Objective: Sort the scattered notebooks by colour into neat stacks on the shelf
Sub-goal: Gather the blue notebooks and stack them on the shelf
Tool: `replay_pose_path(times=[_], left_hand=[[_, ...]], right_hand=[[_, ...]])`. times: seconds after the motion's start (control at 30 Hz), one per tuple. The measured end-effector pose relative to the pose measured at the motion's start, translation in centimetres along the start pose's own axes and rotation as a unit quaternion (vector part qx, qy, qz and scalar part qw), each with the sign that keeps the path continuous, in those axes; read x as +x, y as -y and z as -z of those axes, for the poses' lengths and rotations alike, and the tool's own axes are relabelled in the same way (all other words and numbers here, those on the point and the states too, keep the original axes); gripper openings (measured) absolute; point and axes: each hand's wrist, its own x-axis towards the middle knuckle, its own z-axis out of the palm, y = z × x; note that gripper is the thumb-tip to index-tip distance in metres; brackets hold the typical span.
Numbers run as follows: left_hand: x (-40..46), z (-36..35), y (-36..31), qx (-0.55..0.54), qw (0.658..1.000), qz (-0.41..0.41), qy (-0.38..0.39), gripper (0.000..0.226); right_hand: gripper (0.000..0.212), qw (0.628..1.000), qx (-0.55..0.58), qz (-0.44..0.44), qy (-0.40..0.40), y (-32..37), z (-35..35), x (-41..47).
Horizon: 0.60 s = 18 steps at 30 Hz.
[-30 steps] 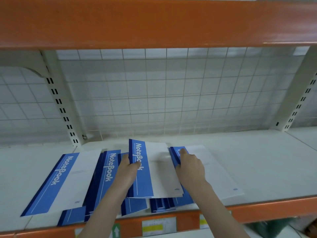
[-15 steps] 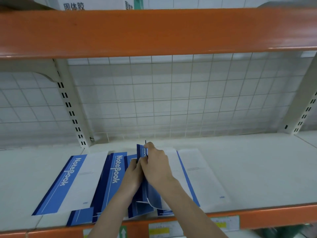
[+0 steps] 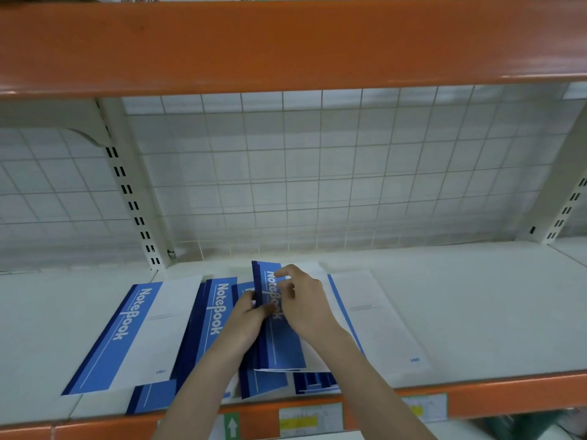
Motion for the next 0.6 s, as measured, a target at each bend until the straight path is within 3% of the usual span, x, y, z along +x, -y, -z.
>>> replay_pose_path(times=[0.13,0.27,0.43,0.6], left_hand=[[0.2,1.9,0.0,-0.011,0.999,0.009,-0.035,0.016],[0.7,4.8,0.6,0.022,0.997,0.02,-0.075,0.015],[0.9,5.5,2.0,0.005,0.996,0.049,-0.075,0.011],[0.9,5.3,2.2,-0.01,0.995,0.046,-0.083,0.014]], right_hand=[[0.049,0.994,-0.095,-0.041,-0.029,-1.3,1.8,-0.5],[0.03,0.957,-0.275,-0.091,-0.013,-2.4,2.7,-1.2],[0.042,0.948,-0.3,-0.107,-0.032,-2.2,2.2,-1.6],[0.029,0.943,-0.318,-0.094,-0.036,-1.5,1.7,-1.5]])
